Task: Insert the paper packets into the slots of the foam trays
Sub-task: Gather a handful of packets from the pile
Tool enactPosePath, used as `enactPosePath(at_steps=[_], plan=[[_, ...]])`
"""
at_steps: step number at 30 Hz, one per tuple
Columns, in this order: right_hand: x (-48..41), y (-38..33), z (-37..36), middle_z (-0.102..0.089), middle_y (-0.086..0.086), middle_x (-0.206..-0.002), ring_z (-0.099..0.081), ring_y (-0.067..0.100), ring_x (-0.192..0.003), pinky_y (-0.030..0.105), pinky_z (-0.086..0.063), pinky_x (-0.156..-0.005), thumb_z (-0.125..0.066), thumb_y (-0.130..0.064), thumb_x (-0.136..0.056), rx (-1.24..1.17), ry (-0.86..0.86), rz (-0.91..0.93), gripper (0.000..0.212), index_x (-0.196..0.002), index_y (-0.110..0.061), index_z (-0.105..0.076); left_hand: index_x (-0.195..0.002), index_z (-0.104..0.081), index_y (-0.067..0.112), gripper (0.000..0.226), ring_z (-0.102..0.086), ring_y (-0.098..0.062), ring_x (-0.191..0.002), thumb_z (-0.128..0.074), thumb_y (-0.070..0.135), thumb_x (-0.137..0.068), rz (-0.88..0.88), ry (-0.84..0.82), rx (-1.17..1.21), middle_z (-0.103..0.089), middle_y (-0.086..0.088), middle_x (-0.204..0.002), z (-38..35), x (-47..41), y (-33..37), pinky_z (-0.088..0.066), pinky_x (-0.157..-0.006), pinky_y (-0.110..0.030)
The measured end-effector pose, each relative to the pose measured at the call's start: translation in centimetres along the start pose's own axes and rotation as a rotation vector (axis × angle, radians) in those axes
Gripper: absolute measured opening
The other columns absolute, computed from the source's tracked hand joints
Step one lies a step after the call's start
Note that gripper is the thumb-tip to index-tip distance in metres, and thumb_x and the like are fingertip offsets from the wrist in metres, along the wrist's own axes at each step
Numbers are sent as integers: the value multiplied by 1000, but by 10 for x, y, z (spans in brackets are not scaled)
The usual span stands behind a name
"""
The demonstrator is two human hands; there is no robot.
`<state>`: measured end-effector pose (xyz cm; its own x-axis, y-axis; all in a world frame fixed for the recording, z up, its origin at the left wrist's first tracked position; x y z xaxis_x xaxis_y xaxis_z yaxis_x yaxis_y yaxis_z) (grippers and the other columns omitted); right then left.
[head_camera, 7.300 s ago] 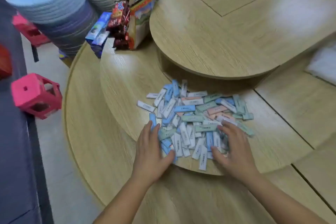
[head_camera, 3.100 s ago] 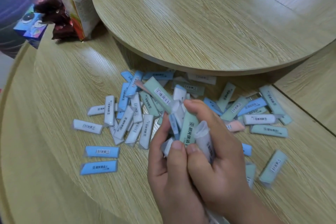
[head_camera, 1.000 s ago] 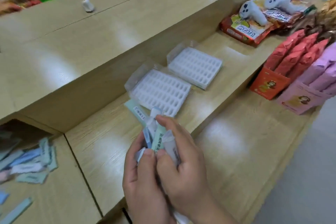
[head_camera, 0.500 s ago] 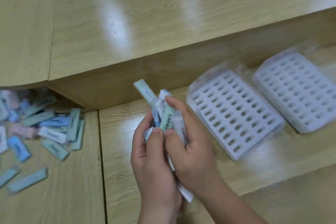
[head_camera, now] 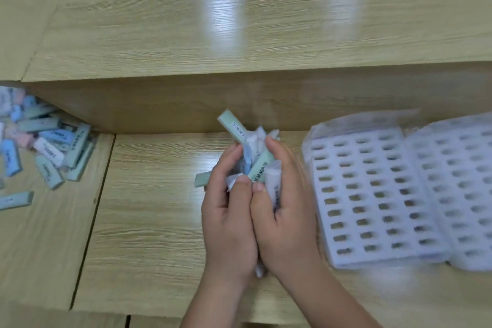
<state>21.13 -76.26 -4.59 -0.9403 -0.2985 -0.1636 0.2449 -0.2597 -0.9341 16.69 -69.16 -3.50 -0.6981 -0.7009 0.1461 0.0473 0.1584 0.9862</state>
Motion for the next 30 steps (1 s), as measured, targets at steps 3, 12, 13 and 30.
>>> enactPosePath(at_steps=[3, 12, 13, 30], plan=[[0, 5, 13, -44, -13, -144, -41, 12, -136, 42, -39, -108, -48, -35, -92, 26, -48, 0, 55, -144, -27, -37, -127, -63, 29, 41, -53, -13, -131, -44, 14, -94, -112, 14, -119, -59, 7, -140, -7, 2, -2, -45, -108, -39], [-5, 1, 17, -34, -1, -155, -25, 16, -147, 44, -25, -118, -46, -32, -92, 208, -52, 26, 56, -145, -15, -41, -146, -41, 38, 53, -21, 2, -147, -38, 21, -95, -342, 89, -507, -23, 18, -162, 0, -4, -4, -28, -110, -12], [-5, 1, 17, -33, -1, -156, -24, 16, -148, 43, -23, -119, -45, -34, -92, 223, -53, 18, 55, -144, -15, -43, -146, -40, 37, 53, -20, 4, -147, -39, 22, -96, -355, 91, -546, -21, 16, -163, 1, -5, -3, -27, -106, -5], [24, -59, 105, -53, -13, -143, -48, 7, -134, 19, -38, -106, -41, -23, -80, 497, -212, 103, 54, -130, -35, -57, -119, -70, 9, 37, -67, -35, -108, -49, 22, -92, -628, -54, -1123, -61, -11, -136, -13, 24, 45, -54, -87, -49]])
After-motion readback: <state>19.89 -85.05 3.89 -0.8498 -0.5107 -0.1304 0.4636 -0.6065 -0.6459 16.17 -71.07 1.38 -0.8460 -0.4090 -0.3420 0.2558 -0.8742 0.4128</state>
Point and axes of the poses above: each hand's wrist, its own x-axis away from the middle knuckle, its own z-axis out of the back of the hand, y = z × x, the point moved 2 cm from there along -x, towards the middle knuckle
